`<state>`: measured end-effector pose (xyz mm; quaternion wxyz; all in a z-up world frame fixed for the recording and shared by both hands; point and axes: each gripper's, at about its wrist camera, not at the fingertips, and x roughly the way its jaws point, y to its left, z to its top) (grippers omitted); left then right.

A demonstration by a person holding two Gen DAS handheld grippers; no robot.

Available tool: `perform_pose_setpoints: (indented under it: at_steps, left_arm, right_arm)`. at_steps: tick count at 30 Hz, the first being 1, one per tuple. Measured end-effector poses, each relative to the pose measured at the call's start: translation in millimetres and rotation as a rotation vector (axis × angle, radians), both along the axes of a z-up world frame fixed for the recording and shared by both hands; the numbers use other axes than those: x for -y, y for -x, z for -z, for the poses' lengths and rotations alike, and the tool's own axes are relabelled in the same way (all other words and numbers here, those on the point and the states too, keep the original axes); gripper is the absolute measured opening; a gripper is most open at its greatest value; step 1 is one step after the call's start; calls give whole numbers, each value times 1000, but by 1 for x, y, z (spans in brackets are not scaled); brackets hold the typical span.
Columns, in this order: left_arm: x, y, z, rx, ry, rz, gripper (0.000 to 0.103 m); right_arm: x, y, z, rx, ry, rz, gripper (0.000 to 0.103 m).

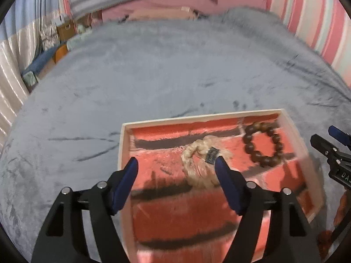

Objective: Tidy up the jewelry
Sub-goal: 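Lift both tools away from the tray back toward the remaining jewelry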

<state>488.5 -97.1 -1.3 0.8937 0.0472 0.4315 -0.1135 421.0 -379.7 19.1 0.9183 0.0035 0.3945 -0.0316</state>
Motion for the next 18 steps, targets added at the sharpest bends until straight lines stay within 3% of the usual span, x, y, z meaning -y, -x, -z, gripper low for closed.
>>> perform_pose_setpoints:
  at_steps: [1,3,12,18]
  left_arm:
    - [-7,14,-10,25,11,8,73]
    - [-17,37,-23,61,27,11,86]
    - [-77,161,-65,220,64,0,93]
    - [-106,231,-69,272,38,-32,93]
  right_arm:
    - [3,11,-4,14,-2,4,94]
    - [8,40,-15,48,-1,15,99]
    - [4,170,-33,168,12,42,99]
    - [-13,230,-34,228,45,76,99]
